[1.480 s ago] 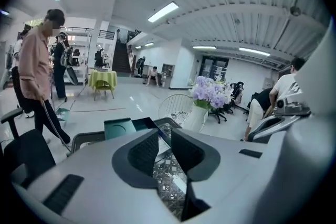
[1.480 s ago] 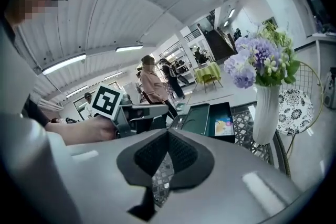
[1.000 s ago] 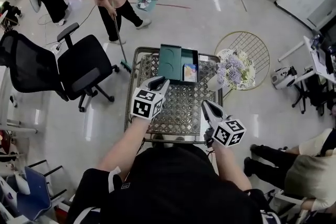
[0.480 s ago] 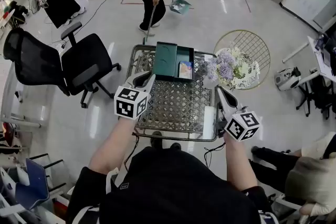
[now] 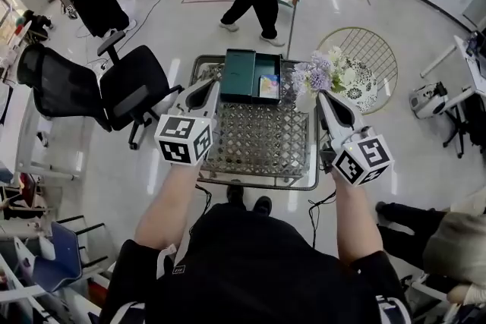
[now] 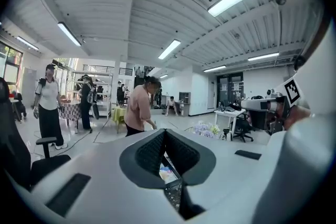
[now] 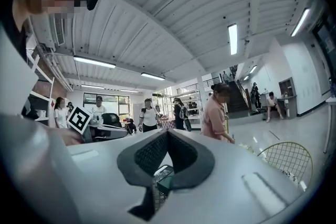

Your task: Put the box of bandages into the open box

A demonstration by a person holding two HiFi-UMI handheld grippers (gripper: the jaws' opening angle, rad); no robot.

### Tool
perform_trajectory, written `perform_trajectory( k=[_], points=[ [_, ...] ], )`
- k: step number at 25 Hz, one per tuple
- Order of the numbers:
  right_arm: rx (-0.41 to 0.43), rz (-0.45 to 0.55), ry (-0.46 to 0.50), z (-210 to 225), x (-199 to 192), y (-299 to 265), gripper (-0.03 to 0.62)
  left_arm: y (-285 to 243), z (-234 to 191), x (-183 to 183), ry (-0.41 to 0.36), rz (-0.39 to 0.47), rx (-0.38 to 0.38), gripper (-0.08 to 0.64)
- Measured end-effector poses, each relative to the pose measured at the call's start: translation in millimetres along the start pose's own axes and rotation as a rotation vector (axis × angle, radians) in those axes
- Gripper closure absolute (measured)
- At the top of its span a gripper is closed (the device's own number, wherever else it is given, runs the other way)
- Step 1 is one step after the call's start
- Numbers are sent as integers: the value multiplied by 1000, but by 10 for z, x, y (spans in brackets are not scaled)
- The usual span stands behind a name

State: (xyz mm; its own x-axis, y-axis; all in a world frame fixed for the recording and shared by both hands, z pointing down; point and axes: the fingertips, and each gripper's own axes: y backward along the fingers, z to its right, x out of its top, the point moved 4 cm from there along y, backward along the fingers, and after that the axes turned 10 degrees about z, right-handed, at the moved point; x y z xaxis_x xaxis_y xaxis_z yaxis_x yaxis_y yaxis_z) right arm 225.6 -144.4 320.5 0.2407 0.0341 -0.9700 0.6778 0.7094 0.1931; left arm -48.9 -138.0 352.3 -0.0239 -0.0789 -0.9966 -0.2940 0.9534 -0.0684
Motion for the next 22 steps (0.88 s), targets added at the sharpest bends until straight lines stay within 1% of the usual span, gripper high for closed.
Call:
perform_trajectory(
  k=[4,7,9,12,13,15,17,18,20,22],
  points=[
    [21,48,72,-38,225,-101,584,1,-18,274,-29,44,11,554],
    [8,85,113,-42,403,-174,584,29,-109,463,-32,73,24,554],
    [4,101,132,-62,514,-267,584,27,-171,568,-53,76,11,554],
    [-6,108,173,-126,612,-418,584,-18,-210,667,-103,61,-28,554],
    [-21,114,167,-148,607,-442,584,-28,-209,663,-107,52,-41,554],
    [-69,129,142,-185,545,-437,584,-25,-212,590,-89,34,-55,554],
    [-124,132,142,-203,468,-421,584,-10,-265,509,-72,26,-25,554],
    [-144,131,151,-209,444,-421,584,-1,-294,481,-75,25,-8,554],
    [-164,127,166,-224,407,-426,584,31,-324,434,-96,24,-5,554],
    [-165,121,165,-254,346,-443,586,76,-375,384,-96,23,-15,554]
  ],
)
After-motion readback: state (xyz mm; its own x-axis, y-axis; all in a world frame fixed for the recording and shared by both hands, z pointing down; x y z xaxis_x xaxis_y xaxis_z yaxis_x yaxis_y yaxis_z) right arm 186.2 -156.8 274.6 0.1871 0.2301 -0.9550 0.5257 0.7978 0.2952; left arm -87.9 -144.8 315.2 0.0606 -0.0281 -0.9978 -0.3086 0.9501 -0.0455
